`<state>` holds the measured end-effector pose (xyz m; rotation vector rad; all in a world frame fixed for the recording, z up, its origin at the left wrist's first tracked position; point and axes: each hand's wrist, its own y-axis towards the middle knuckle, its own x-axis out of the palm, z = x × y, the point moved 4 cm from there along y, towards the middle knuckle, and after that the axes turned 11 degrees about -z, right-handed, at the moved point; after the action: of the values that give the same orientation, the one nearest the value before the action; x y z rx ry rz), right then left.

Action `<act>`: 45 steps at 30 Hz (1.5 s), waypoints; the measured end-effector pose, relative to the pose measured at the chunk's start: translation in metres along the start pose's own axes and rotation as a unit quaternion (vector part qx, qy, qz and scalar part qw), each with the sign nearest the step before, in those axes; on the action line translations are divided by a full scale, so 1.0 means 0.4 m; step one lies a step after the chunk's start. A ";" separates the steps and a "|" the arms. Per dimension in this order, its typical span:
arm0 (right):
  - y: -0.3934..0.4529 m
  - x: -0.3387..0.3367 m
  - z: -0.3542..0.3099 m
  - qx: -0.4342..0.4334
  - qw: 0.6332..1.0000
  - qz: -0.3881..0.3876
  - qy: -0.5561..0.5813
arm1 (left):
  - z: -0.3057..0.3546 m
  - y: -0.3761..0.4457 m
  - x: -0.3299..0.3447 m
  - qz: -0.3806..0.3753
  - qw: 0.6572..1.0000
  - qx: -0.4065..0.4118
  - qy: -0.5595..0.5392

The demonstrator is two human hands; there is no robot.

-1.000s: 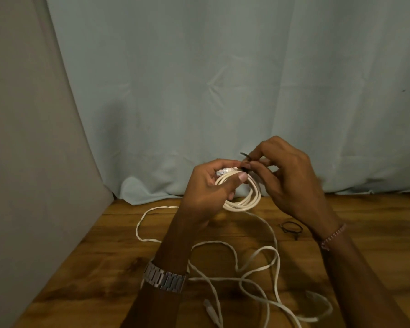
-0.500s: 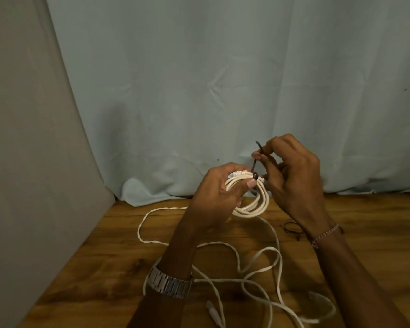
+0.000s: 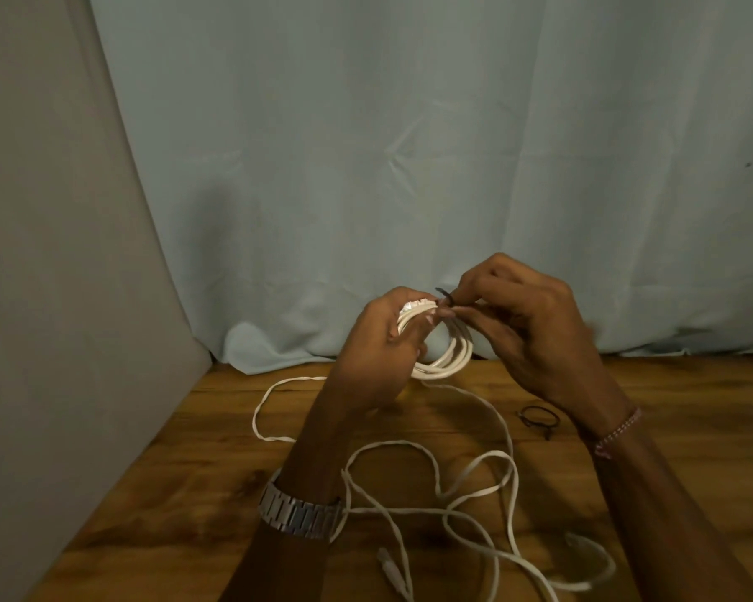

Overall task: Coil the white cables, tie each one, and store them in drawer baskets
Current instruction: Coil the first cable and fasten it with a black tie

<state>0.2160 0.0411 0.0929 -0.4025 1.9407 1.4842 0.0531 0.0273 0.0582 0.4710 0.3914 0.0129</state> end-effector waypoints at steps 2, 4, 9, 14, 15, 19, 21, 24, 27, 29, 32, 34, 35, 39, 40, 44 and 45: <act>-0.001 -0.001 0.002 -0.011 1.000 -0.024 -0.002 | 0.000 -0.001 -0.002 0.018 1.000 -0.011 -0.017; -0.003 -0.006 0.006 -0.017 0.999 -0.041 -0.008 | 0.000 -0.003 0.002 0.030 0.998 -0.027 -0.050; -0.006 -0.011 0.008 -0.009 0.998 -0.058 -0.005 | -0.003 -0.003 -0.002 0.059 0.993 -0.046 -0.090; -0.003 -0.006 0.005 0.022 0.998 -0.064 -0.004 | 0.001 -0.004 -0.014 0.057 0.993 -0.018 -0.102; -0.004 -0.006 0.005 0.029 0.998 -0.064 -0.004 | 0.002 -0.005 -0.014 0.053 0.993 -0.014 -0.108; -0.007 -0.010 0.000 0.052 0.996 -0.065 -0.010 | 0.011 -0.010 -0.008 0.044 0.991 -0.010 -0.127; -0.008 -0.012 -0.004 0.054 0.996 -0.068 -0.022 | 0.015 -0.011 -0.001 0.042 0.990 -0.016 -0.133; -0.011 -0.014 -0.004 0.060 0.995 -0.072 -0.027 | 0.013 -0.010 0.004 0.044 0.990 -0.025 -0.134; -0.012 -0.012 -0.007 0.061 0.994 -0.079 -0.033 | 0.011 -0.009 0.004 0.039 0.990 -0.025 -0.131; -0.011 -0.013 -0.014 0.056 0.994 -0.083 -0.036 | 0.011 -0.009 0.004 0.035 0.991 -0.022 -0.126; -0.010 -0.018 -0.022 0.050 0.994 -0.086 -0.040 | 0.011 -0.010 0.007 0.029 0.990 -0.016 -0.134; -0.011 -0.020 -0.027 0.049 0.994 -0.090 -0.046 | 0.012 -0.010 0.008 0.025 0.990 -0.013 -0.135; -0.012 -0.021 -0.028 0.050 0.993 -0.091 -0.050 | 0.014 -0.010 0.008 0.024 0.991 -0.012 -0.132; -0.014 -0.025 -0.031 0.063 0.991 -0.095 -0.069 | 0.017 -0.012 0.007 0.026 0.991 -0.010 -0.132; -0.015 -0.025 -0.031 0.065 0.990 -0.098 -0.076 | 0.016 -0.012 0.008 0.028 0.991 -0.009 -0.130; -0.016 -0.018 -0.029 0.081 0.986 -0.106 -0.096 | 0.014 -0.011 0.009 0.038 0.993 -0.003 -0.115; -0.016 -0.015 -0.030 0.091 0.985 -0.112 -0.097 | 0.014 -0.011 0.006 0.043 0.993 0.000 -0.111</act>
<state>0.2205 0.0271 0.0937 -0.3661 1.7936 1.1477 0.0571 0.0211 0.0597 0.4839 0.1514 0.0442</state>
